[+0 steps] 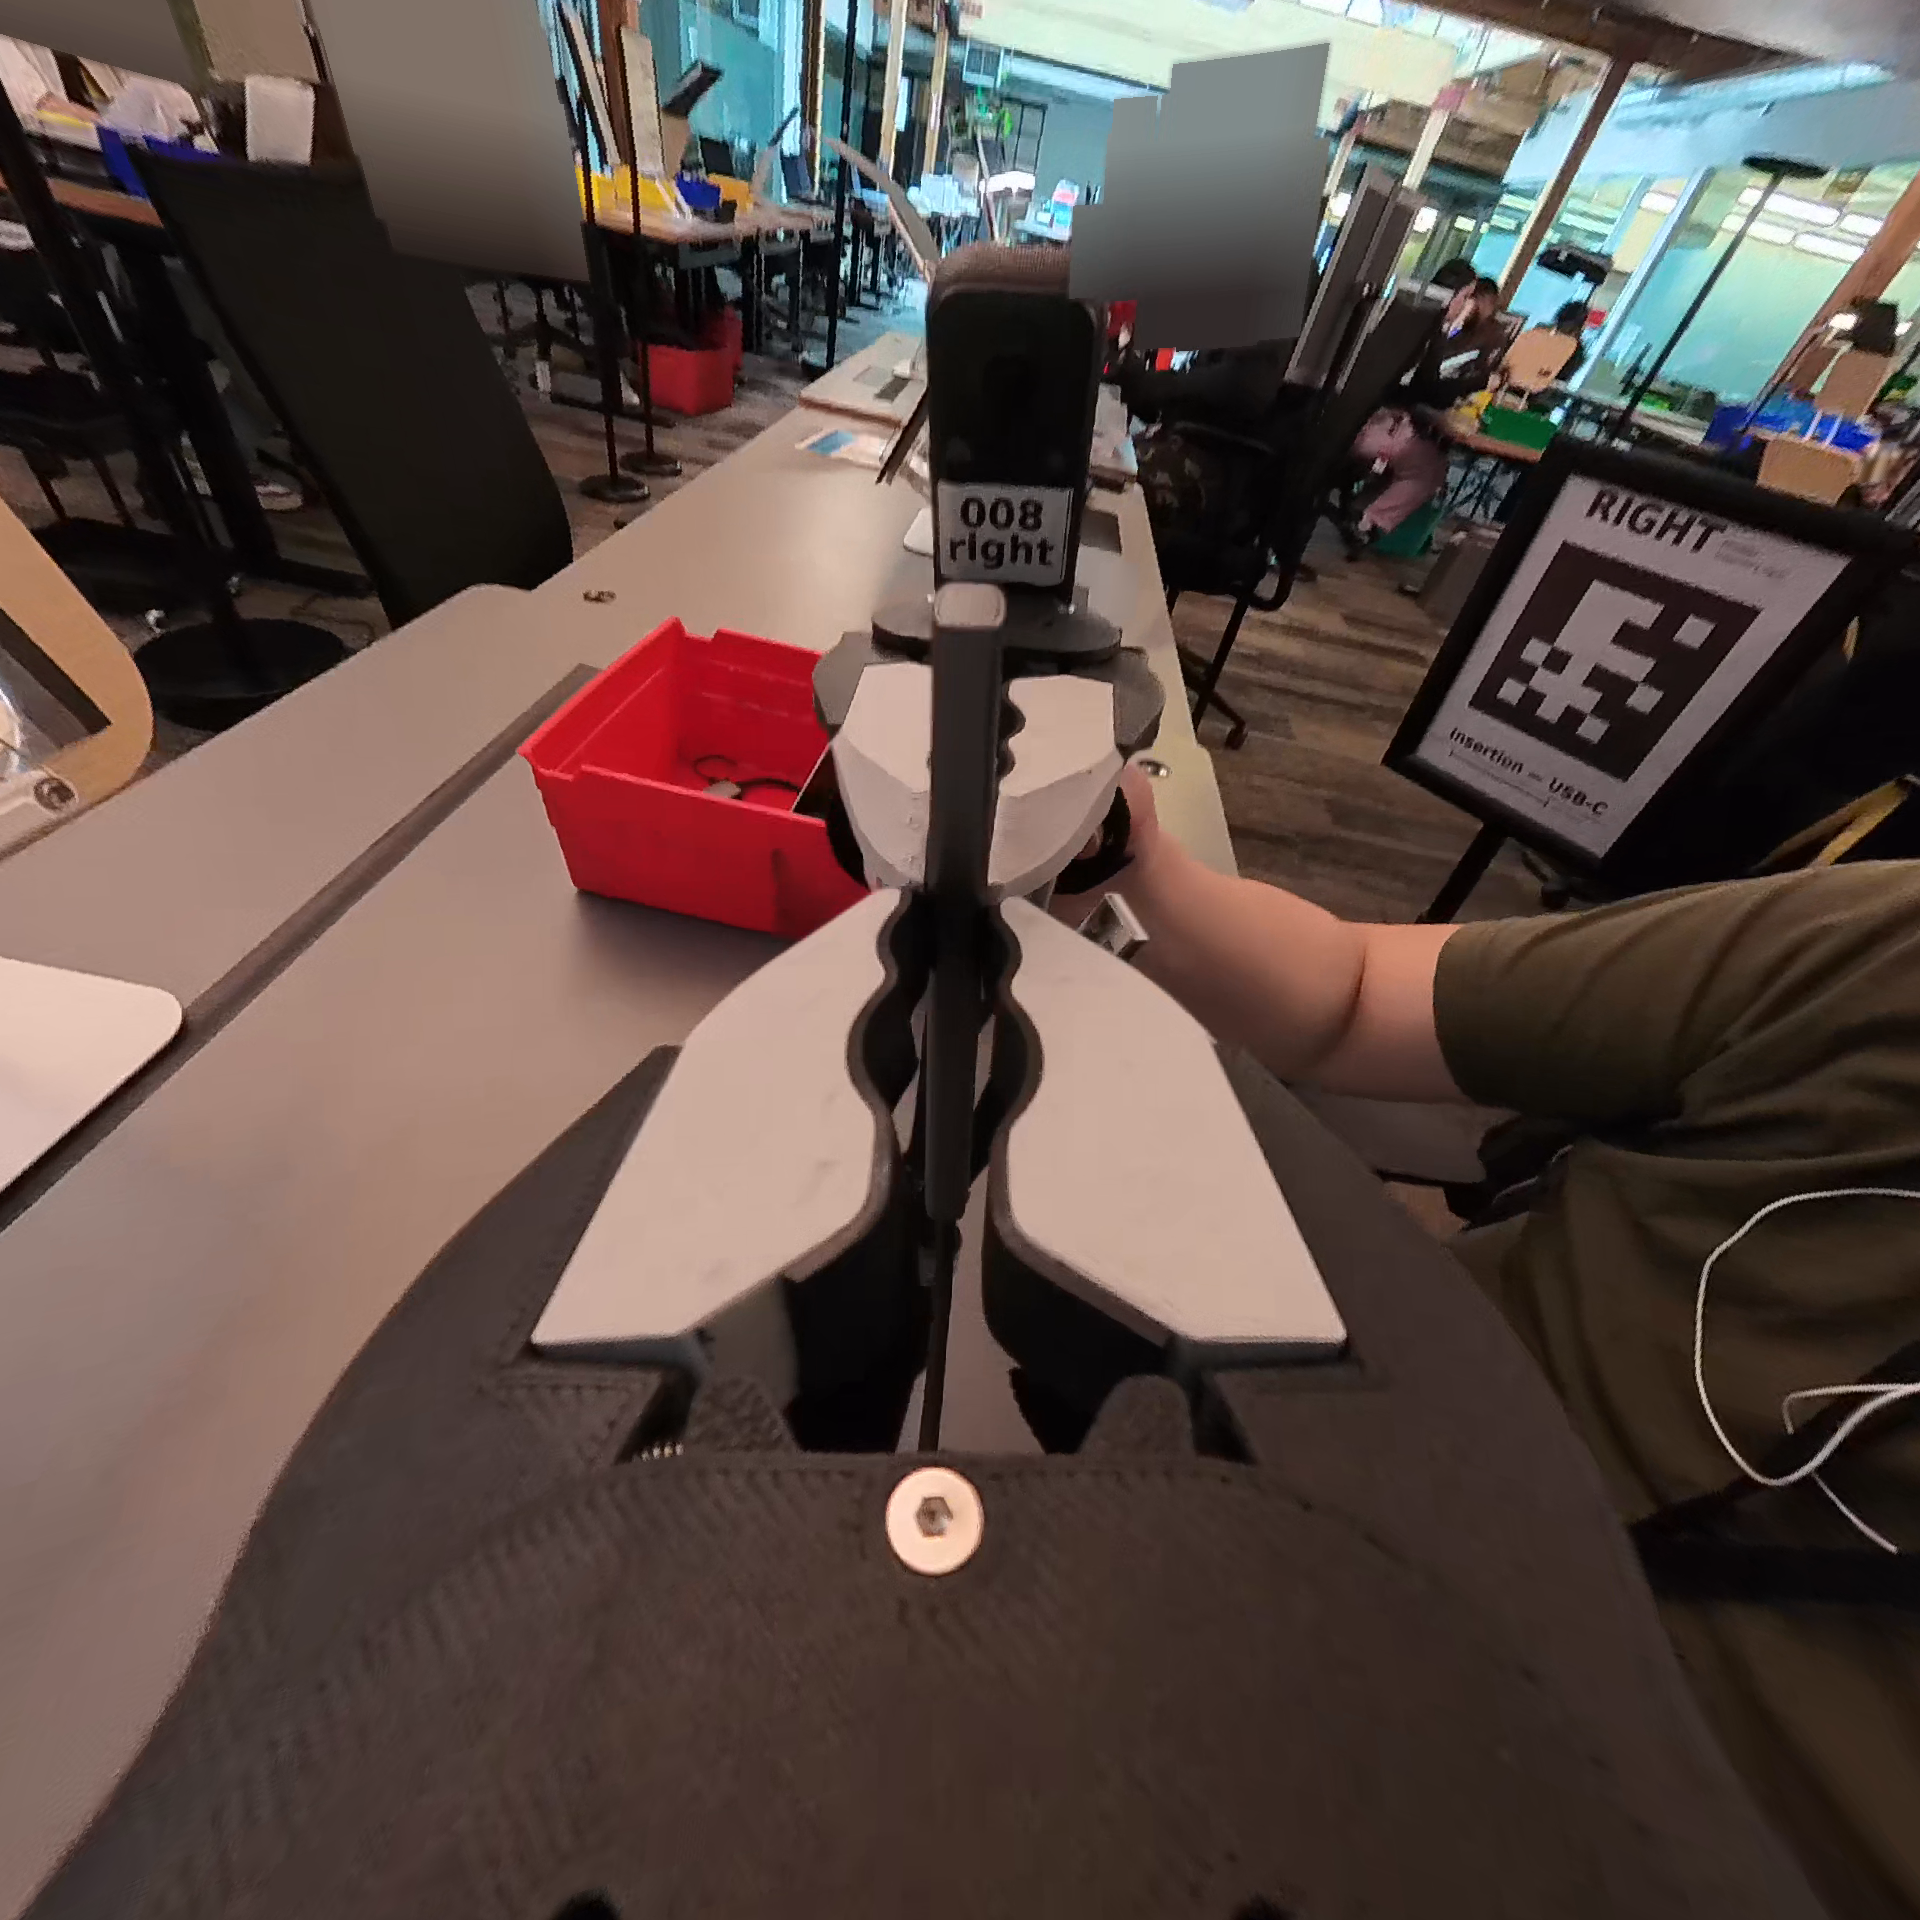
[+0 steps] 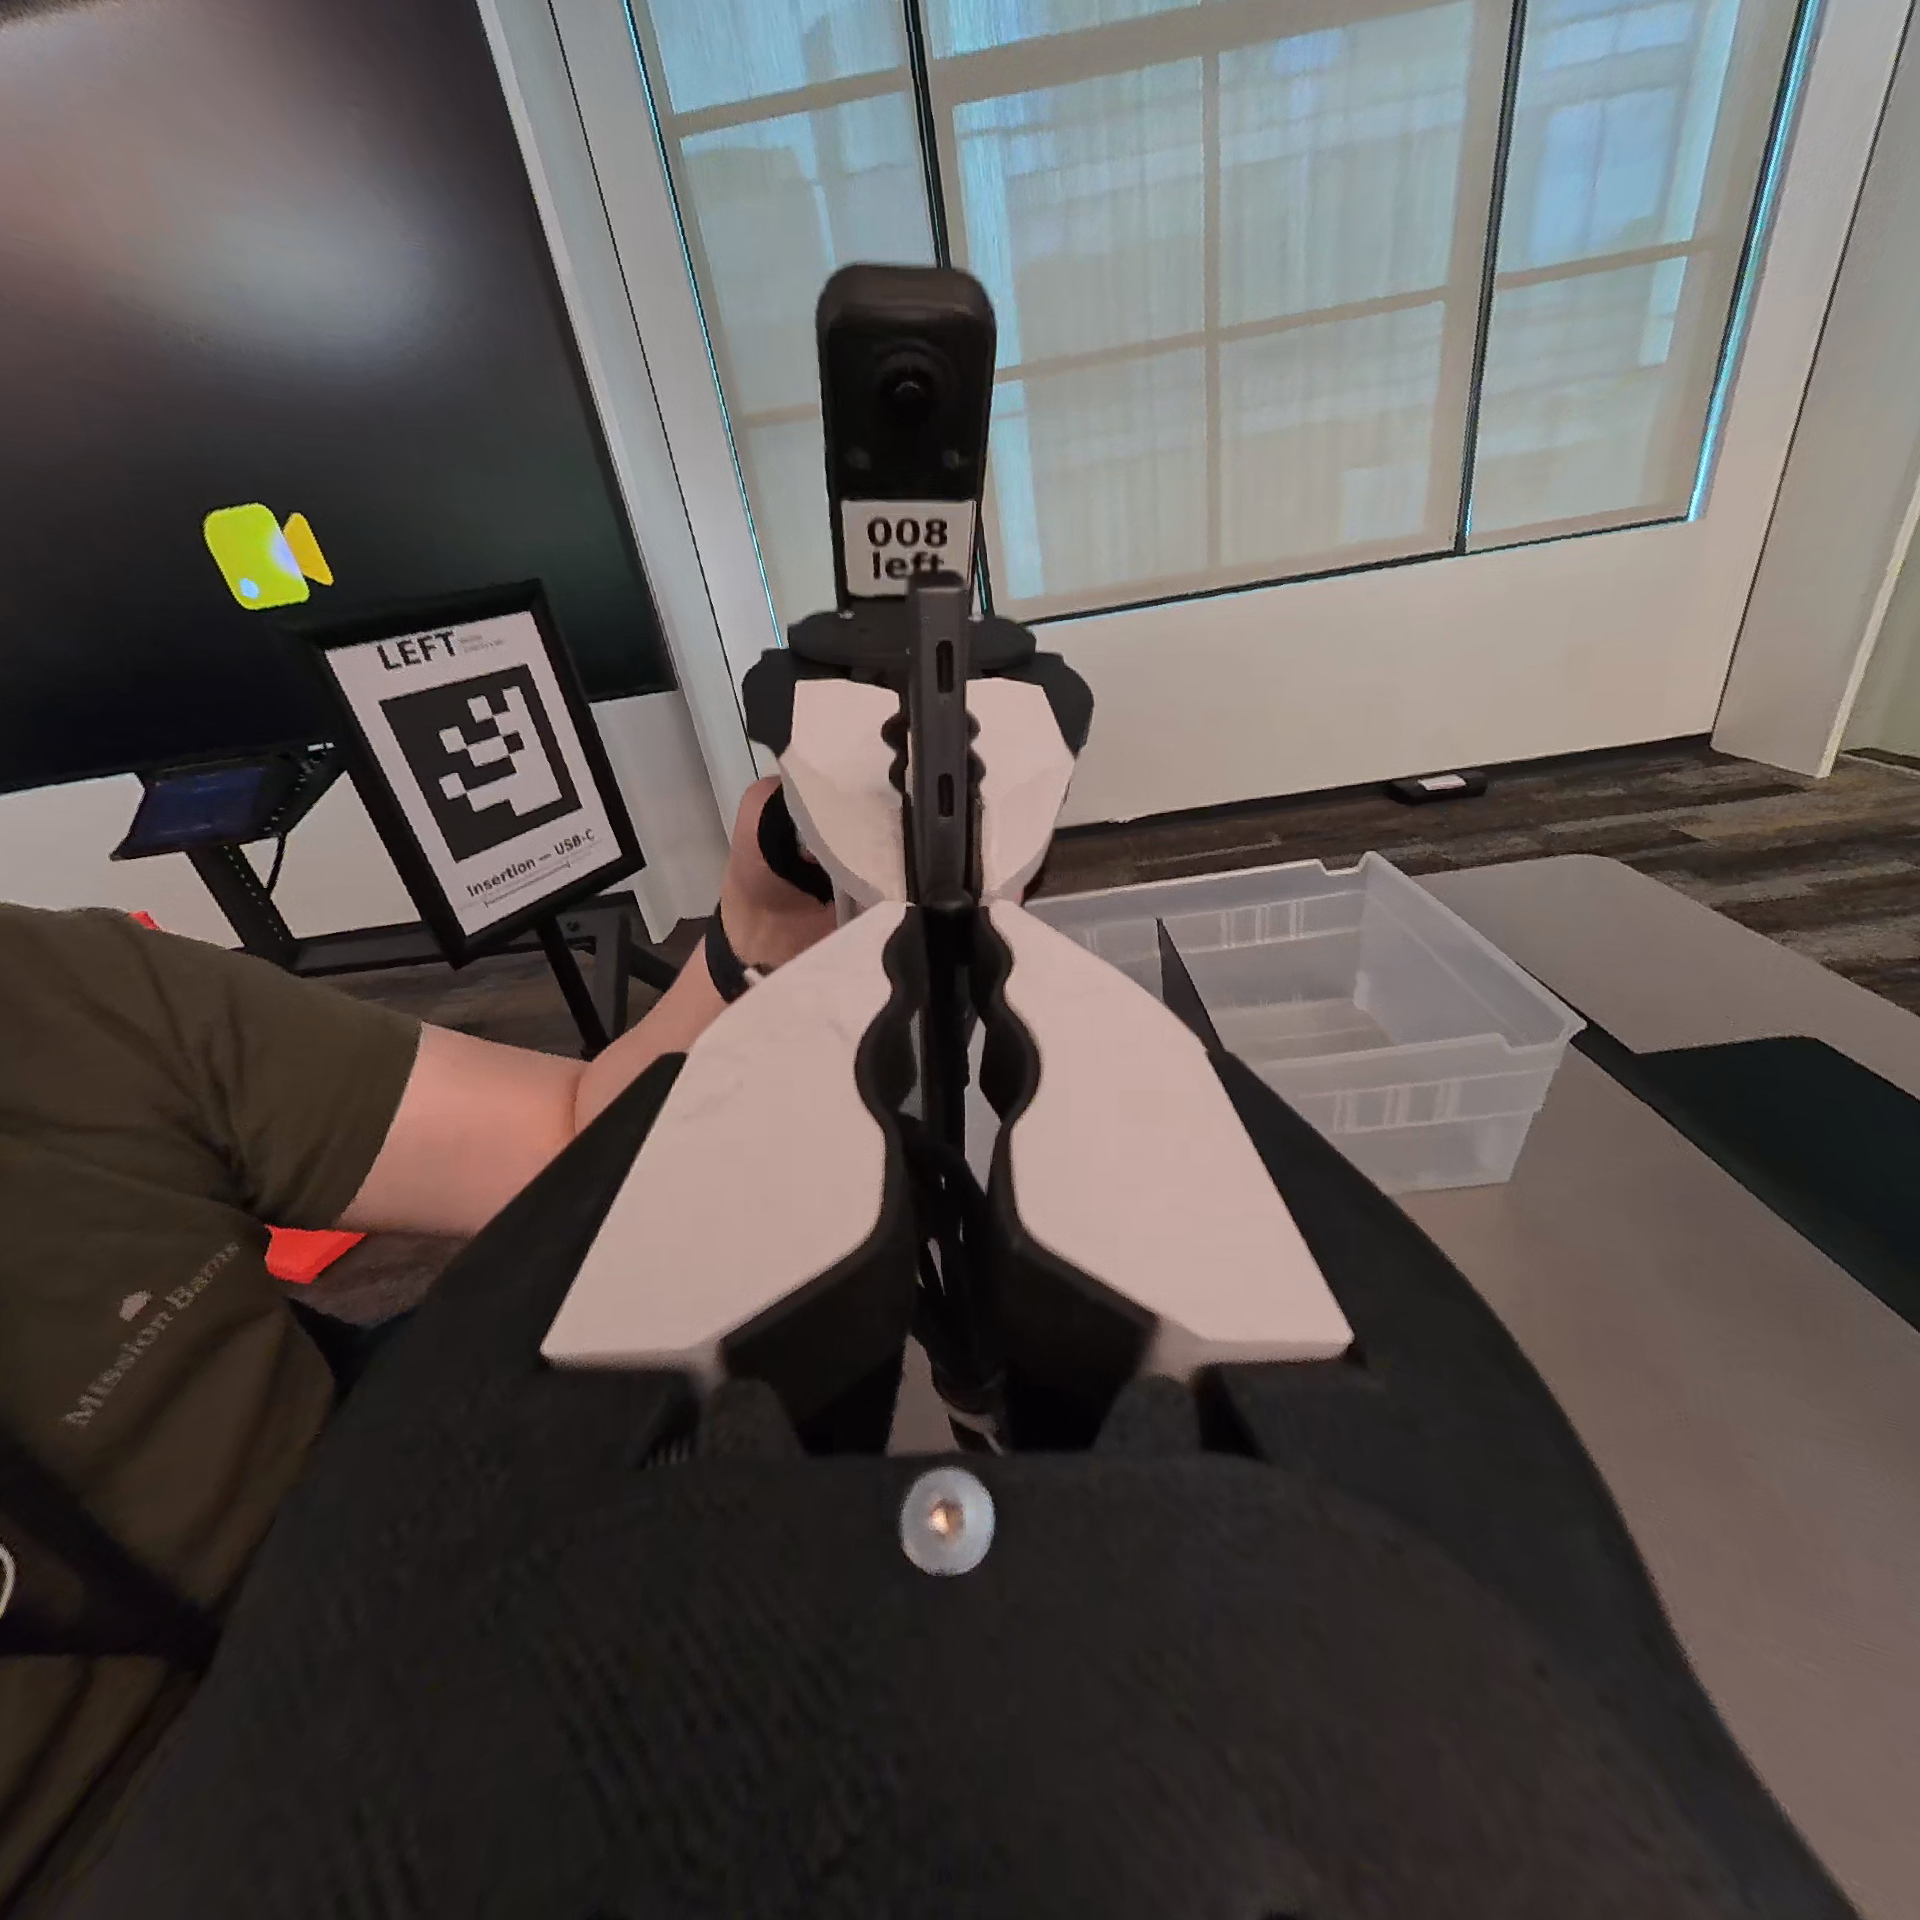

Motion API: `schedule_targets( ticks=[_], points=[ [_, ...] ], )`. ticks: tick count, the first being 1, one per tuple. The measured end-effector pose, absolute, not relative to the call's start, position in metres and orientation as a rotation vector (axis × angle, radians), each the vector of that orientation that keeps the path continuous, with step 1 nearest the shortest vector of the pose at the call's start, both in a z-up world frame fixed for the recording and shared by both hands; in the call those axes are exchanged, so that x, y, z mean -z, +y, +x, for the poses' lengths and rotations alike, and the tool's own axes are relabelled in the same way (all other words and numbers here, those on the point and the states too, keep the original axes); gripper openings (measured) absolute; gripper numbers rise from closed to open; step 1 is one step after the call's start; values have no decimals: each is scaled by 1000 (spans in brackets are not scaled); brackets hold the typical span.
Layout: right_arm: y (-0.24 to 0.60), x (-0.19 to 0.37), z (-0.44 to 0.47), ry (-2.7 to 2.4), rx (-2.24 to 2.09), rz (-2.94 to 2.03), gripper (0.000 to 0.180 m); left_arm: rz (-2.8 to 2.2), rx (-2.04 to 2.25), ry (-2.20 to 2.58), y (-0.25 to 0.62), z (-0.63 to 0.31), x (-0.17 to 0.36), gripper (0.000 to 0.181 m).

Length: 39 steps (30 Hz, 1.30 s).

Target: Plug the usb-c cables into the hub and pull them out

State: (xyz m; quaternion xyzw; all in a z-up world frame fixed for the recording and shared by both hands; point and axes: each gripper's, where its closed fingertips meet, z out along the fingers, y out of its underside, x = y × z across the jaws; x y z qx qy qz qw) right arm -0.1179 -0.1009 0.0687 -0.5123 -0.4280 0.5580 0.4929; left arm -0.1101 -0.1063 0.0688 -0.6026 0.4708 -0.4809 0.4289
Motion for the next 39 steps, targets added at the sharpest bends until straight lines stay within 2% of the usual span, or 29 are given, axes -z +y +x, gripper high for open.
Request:
schedule_targets(
  ticks=[2, 6, 9, 13, 16, 18, 23, 27, 34, 39],
  points=[
    [-94, -79, -102, -954, -1368, -1213, 9, -1426, 1220, 1020, -95, -129, -92, 10],
    [-66, -112, -20, -691, -1433, -1152, 7, -1200, 1385, 769, -92, -232, -145, 10],
    [-64, -127, 22, -709, -1084, -1215, 8, -1162, 1328, 748, -101, -267, -154, 10],
    [-74, -141, 87, -707, -456, -1300, 8, -1166, 1292, 792, -109, -260, -156, 9],
    [-82, -137, 135, -661, -284, -1377, 8, -1201, 1312, 842, -111, -244, -149, 10],
    [-78, -122, 168, -608, -219, -1465, 8, -1220, 1310, 863, -109, -235, -145, 9],
    [-57, -45, 222, -579, -175, -1816, 9, -1253, 1319, 909, -110, -220, -138, 9],
    [-54, -11, 197, -732, -405, -1879, 8, -1263, 1328, 923, -111, -213, -136, 9],
    [-24, 80, 188, -807, -427, -2237, 9, -1308, 1353, 979, -112, -187, -124, 10],
    [-30, 122, 182, -872, -534, -2396, 10, -1338, 1362, 1019, -113, -170, -116, 10]
  ],
)
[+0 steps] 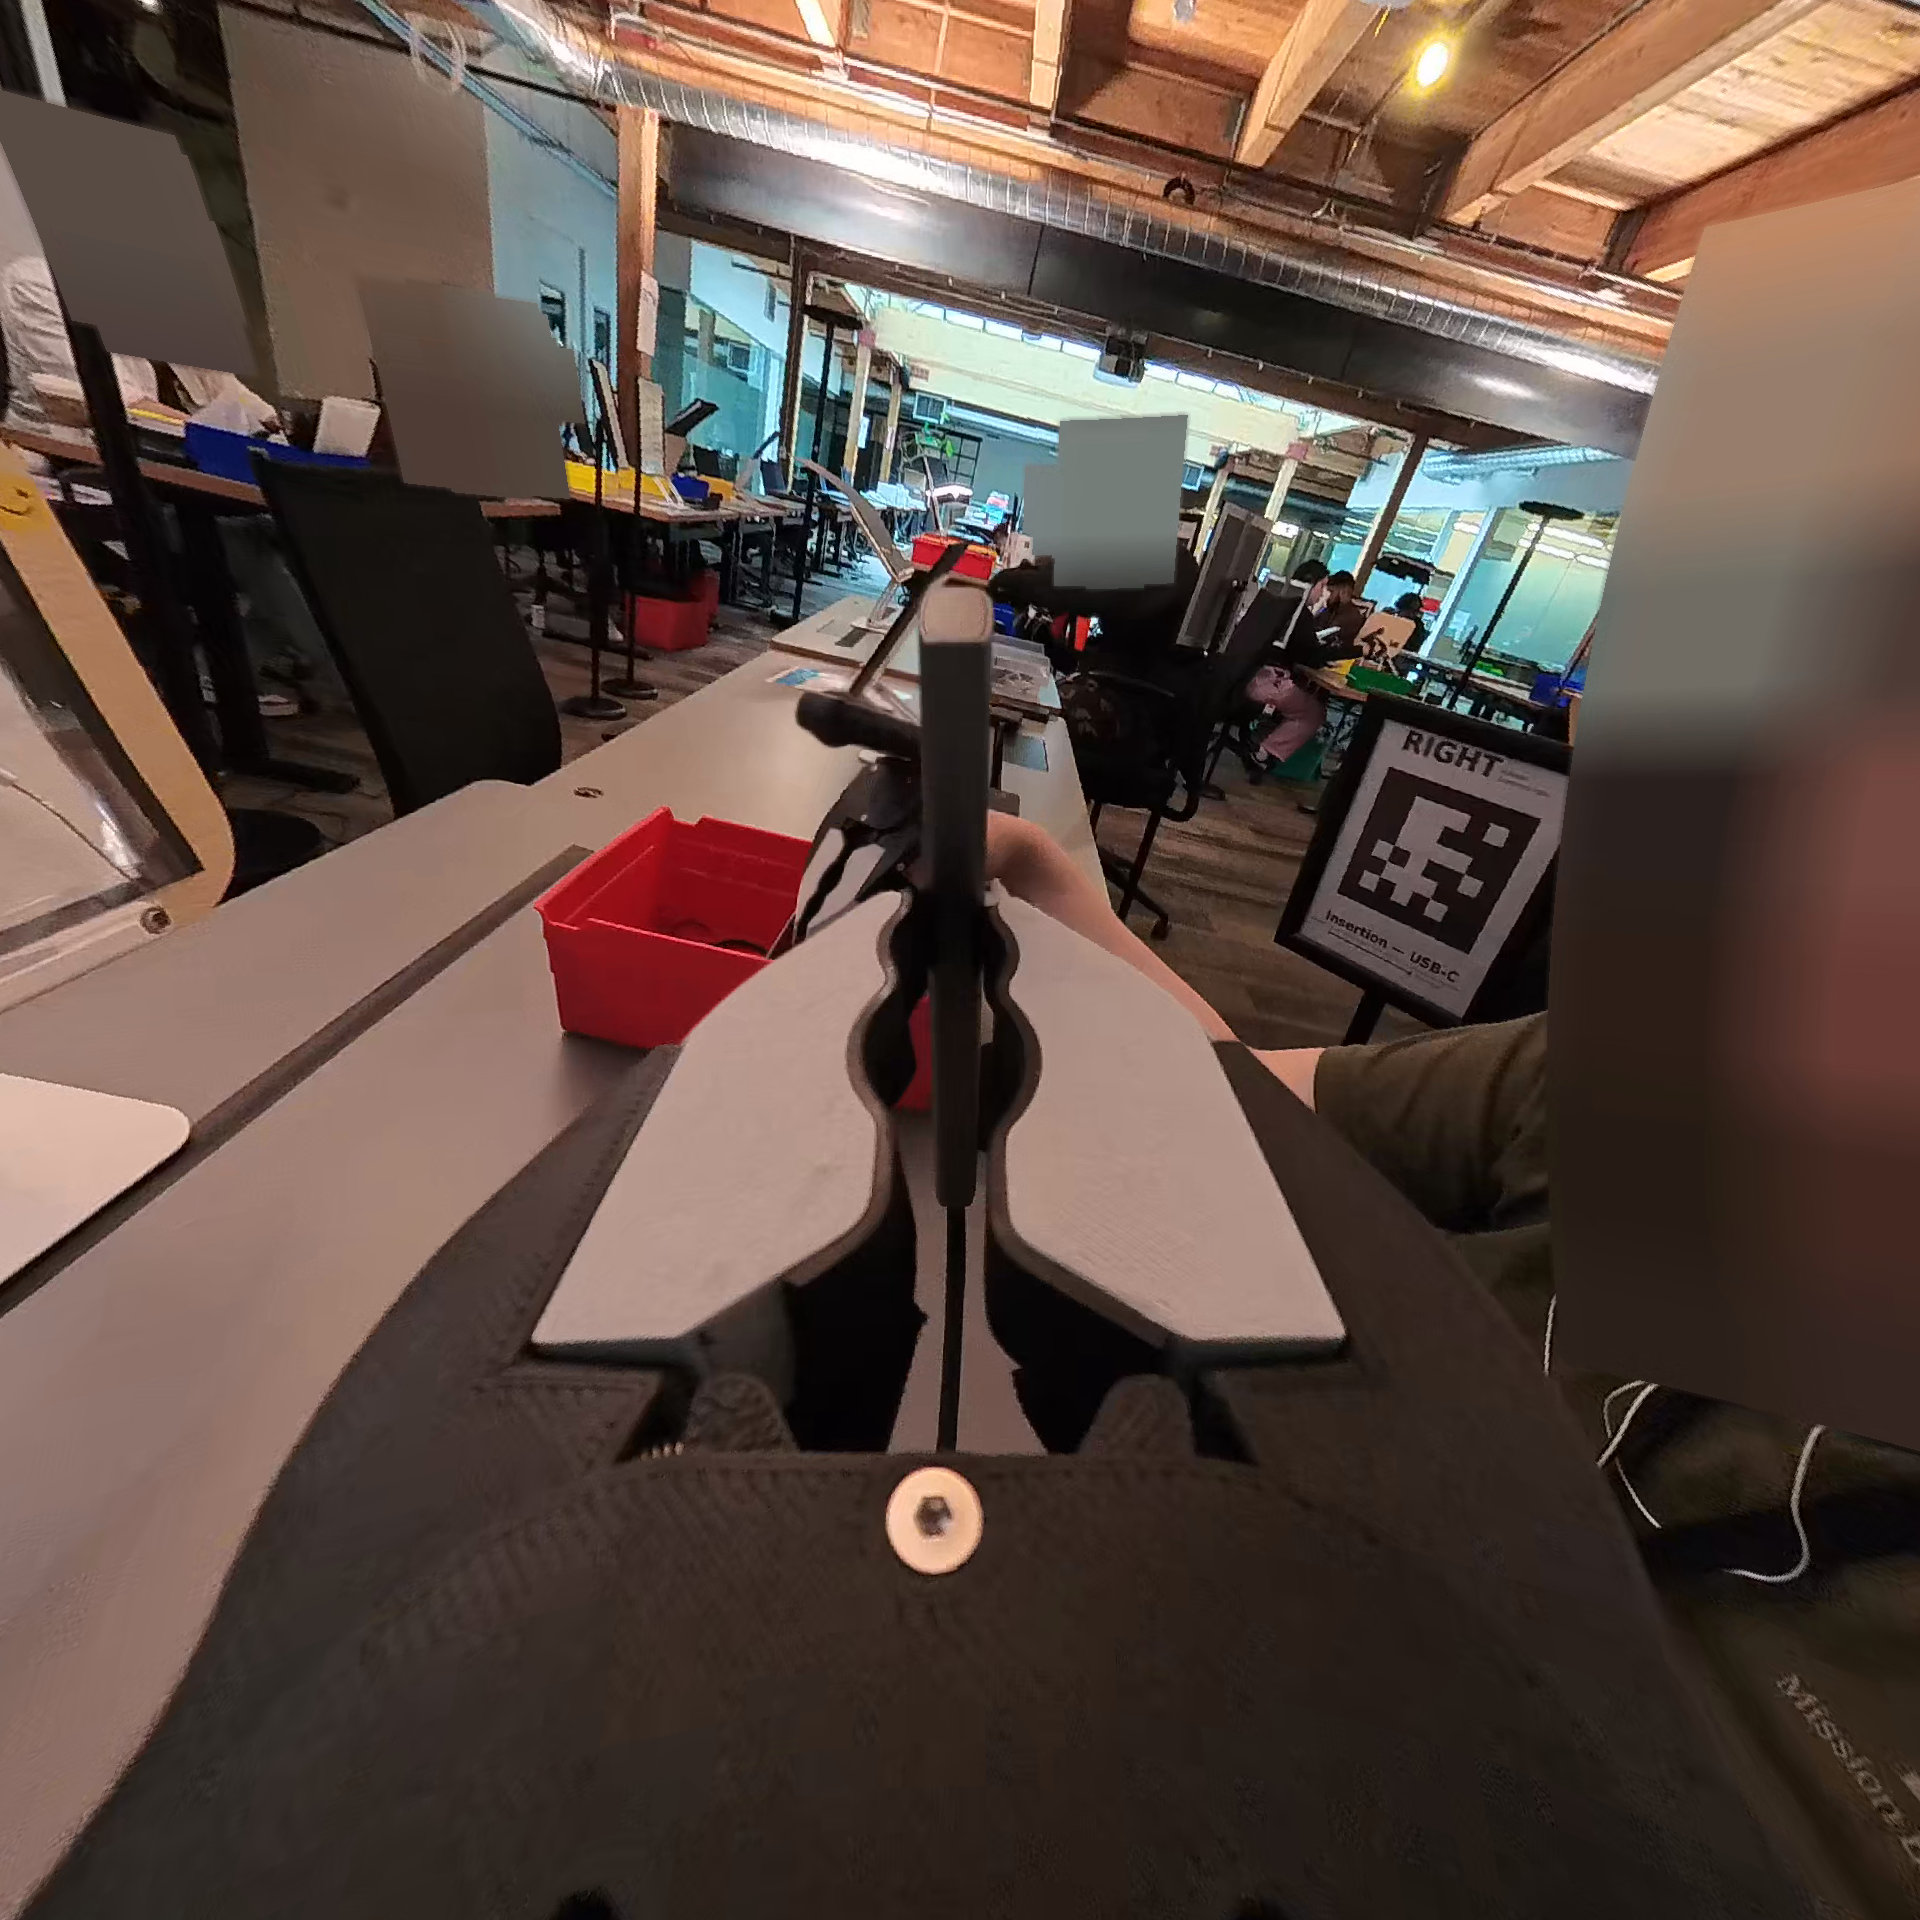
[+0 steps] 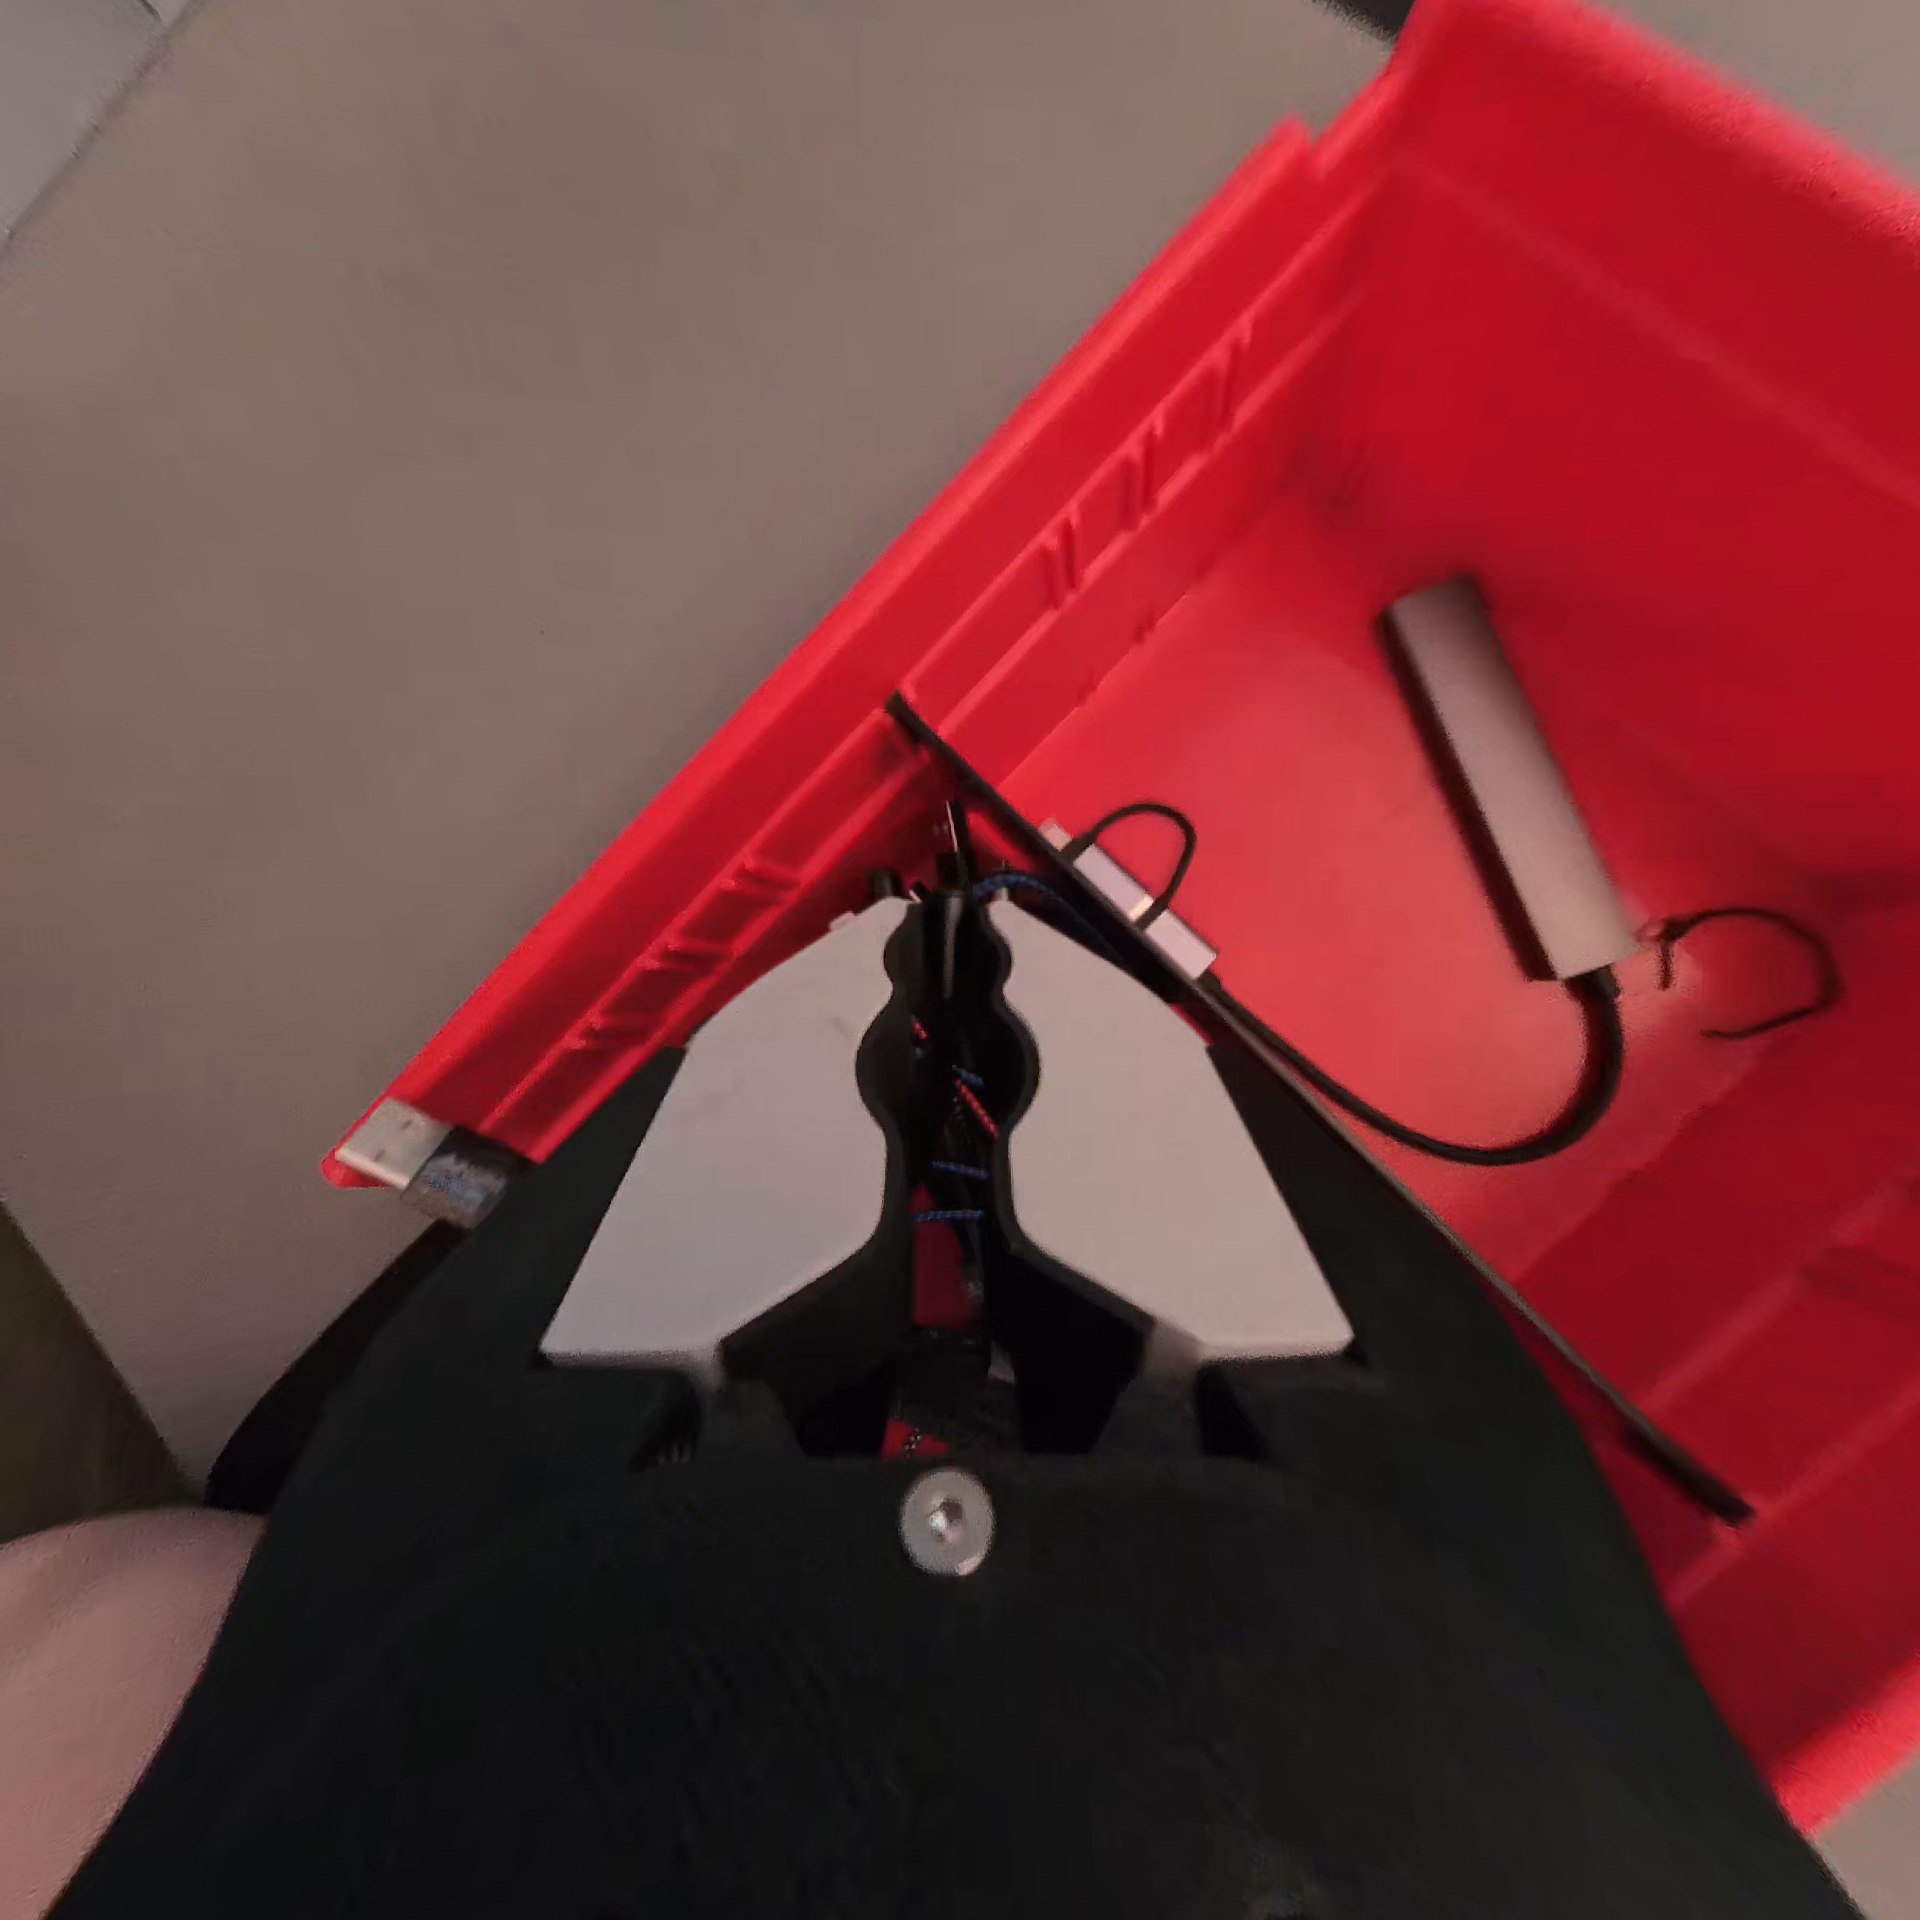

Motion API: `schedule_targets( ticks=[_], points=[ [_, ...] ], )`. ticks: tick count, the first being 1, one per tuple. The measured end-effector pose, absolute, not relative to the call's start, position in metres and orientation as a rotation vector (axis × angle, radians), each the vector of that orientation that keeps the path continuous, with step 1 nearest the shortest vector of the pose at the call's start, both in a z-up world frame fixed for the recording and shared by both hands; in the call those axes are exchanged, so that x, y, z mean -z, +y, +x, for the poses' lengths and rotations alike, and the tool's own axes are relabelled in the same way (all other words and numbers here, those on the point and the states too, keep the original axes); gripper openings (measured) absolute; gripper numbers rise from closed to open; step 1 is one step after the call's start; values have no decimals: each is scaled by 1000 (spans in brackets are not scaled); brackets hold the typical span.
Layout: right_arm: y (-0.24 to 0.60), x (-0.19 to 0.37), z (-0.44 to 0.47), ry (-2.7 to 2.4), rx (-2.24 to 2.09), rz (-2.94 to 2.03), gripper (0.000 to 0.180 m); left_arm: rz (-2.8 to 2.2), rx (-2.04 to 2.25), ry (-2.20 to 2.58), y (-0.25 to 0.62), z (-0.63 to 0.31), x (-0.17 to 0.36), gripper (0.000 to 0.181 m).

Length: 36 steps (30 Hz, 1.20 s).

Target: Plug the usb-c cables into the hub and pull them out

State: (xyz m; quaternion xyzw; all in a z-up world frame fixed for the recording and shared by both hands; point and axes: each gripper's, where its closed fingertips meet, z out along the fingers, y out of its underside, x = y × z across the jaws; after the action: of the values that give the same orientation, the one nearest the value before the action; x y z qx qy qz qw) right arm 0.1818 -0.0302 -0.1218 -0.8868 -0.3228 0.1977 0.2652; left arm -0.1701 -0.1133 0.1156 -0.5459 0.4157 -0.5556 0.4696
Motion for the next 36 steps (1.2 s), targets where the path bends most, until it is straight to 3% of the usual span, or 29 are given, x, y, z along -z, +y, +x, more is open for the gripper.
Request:
schedule_targets(
  ticks=[6, 10, 12, 16, 22, 30, 31, 33, 35, 36],
  points=[
    [-34, 146, 178, -885, -606, -2504, 11, -1364, 1373, 1058, -116, -155, -107, 10],
    [-29, 132, 186, -877, -503, -2439, 29, -1375, 1381, 1081, -118, -146, -103, 10],
    [-23, 108, 190, -830, -428, -2343, 43, -1386, 1387, 1097, -119, -140, -99, 9],
    [-12, 25, 178, -766, -240, -2022, 47, -1432, 1400, 1140, -119, -123, -85, 10],
    [-72, -93, 35, -949, -643, -1376, 44, -1504, 1409, 1182, -117, -98, -62, 10],
    [-105, -42, -100, -1171, -1150, -1488, 47, -1489, 1413, 1125, -111, -89, -62, 9],
    [-104, -34, -109, -1188, -1163, -1513, 44, -1489, 1415, 1126, -111, -88, -62, 10],
    [-108, -26, -118, -1237, -1194, -1505, 10, -1502, 1390, 1115, -108, -87, -59, 11],
    [-100, -24, -113, -1226, -1153, -1529, 10, -1488, 1377, 1094, -104, -88, -61, 12],
    [-94, -24, -107, -1217, -1093, -1540, 10, -1473, 1390, 1070, -104, -89, -66, 23]
  ],
)
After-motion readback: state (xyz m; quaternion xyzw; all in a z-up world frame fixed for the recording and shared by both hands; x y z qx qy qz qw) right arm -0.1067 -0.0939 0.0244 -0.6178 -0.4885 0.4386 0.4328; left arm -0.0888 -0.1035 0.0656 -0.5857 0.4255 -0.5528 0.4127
